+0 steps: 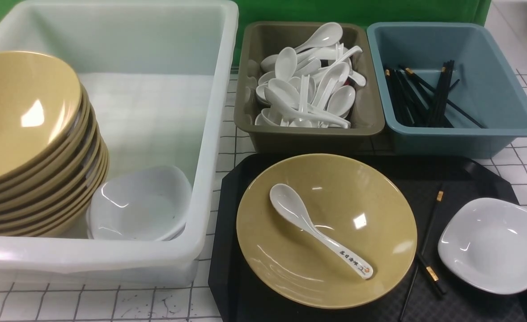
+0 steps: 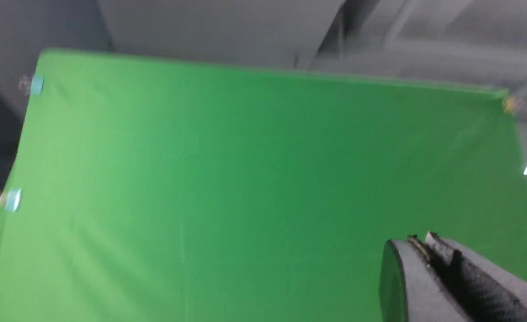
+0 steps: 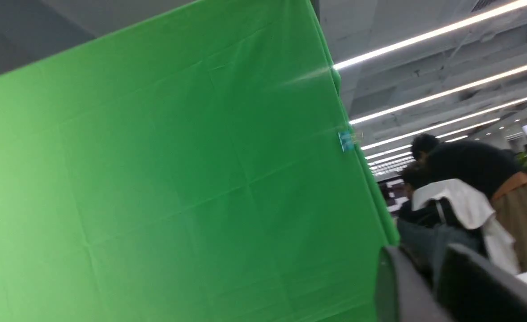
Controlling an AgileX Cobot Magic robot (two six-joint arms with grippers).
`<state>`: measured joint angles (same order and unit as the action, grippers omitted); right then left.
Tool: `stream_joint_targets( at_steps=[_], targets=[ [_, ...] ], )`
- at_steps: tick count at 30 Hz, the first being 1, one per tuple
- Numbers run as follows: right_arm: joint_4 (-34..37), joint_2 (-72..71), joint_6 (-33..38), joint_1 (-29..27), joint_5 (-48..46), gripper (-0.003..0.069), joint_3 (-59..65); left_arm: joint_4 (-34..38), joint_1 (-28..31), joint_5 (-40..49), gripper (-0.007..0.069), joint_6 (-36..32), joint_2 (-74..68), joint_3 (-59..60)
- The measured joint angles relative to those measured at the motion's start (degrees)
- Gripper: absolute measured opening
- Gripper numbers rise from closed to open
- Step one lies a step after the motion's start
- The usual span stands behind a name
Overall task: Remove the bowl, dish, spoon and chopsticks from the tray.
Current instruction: Use the left arm to grab the soup spoon in the middle
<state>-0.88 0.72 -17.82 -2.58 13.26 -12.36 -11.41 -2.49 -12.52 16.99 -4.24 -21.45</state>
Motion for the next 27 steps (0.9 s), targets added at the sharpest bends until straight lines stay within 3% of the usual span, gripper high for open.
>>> stream_joint_targets(
  at_steps=[3,6,9,13,18,23,27],
  targets=[
    [0.00,3.59,3.31,-0.06,-10.35,0.0046,-8.90,-0.07,0.00,9.49,-0.0012,6.08,-10.77,-10.26],
    [0.00,8.63,4.82,-0.06,-19.23,0.0035,-15.09,0.31,-0.53,15.15,-0.0012,9.14,-17.99,-14.97],
    [0.15,14.18,9.17,0.02,-30.66,0.0035,-16.29,1.96,-4.35,26.42,-0.0012,9.53,-28.94,-20.74],
    [5.67,21.01,20.94,2.14,-47.59,0.0035,-17.32,8.03,-14.19,43.46,-0.0012,-0.02,-41.33,-28.27],
    [13.97,27.34,33.55,5.04,-56.32,0.0035,-17.92,18.97,-24.43,55.64,-0.0011,-12.53,-54.61,-35.88],
    [16.30,31.18,38.79,5.68,-61.90,0.0035,-17.98,31.45,-32.86,64.17,0.0005,-21.74,-70.47,-44.48],
    [16.60,31.27,40.50,5.68,-62.55,0.0035,-18.03,29.86,-39.36,67.19,0.0081,-24.43,-81.13,-52.18]
  ],
)
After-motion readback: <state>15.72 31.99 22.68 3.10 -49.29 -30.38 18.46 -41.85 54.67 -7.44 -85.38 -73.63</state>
